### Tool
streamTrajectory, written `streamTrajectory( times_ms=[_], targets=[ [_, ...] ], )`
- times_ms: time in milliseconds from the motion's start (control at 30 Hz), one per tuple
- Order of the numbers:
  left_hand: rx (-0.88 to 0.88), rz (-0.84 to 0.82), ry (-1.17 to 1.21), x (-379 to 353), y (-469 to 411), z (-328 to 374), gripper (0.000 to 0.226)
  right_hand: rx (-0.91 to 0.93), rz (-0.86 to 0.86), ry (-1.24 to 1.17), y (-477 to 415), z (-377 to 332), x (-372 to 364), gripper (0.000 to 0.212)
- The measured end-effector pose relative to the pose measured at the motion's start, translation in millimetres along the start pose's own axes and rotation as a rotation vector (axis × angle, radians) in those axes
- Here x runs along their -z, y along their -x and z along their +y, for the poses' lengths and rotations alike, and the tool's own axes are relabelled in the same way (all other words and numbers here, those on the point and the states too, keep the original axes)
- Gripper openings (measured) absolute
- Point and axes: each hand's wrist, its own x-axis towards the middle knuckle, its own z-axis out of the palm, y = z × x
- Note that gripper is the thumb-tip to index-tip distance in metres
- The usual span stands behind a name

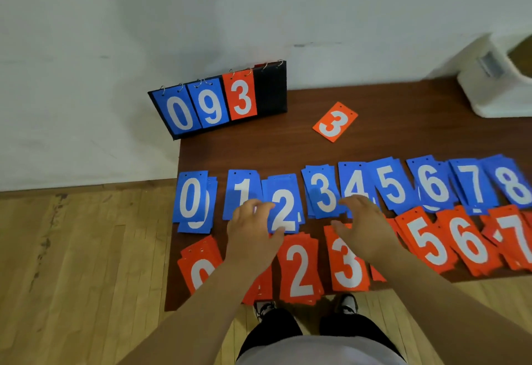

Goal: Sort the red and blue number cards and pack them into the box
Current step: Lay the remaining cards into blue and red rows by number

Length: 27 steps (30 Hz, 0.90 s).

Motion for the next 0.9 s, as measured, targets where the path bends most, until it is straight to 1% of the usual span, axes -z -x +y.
streamTrajectory(
  times_ms=[67, 167, 333, 467, 567, 633, 800, 900],
  targets=[
    [-0.029, -0.025, -0.027, 0.4, -13.7, 19.4, 0.057, 0.000, 0.033, -0.003, -11.6, 13.2, 18.5, 0.053],
    [0.002, -0.062, -0.049, -2.8, -41.1, 47.8, 0.062, -0.014, 0.056, -0.007, -32.5, 37.3, 42.8, 0.053],
    [0.058, -0.029, -0.086, -13.6, -92.1, 93.3, 0.068, 0.002, 0.062, -0.046, -77.8, 75.6, 79.1, 0.055],
    [0.144, -0.021, -0.098, -28.5, -145.3, 130.8, 0.070, 0.015, 0.003, -0.085, -118.7, 106.3, 99.9, 0.054],
    [0.206, -0.051, -0.083, -49.1, -195.9, 153.9, 0.070, 0.003, -0.047, -0.110, -148.9, 133.9, 106.7, 0.052],
    [0.233, -0.057, -0.115, -65.8, -230.0, 165.2, 0.070, -0.006, -0.088, -0.123, -167.7, 149.4, 109.5, 0.051],
    [0.255, -0.024, -0.255, -97.1, -293.9, 181.2, 0.067, -0.011, -0.118, -0.161, -202.3, 170.2, 118.6, 0.048],
    [0.301, -0.062, -0.238, -107.7, -311.0, 184.3, 0.074, -0.015, -0.150, -0.171, -208.7, 180.0, 121.6, 0.047]
  ],
)
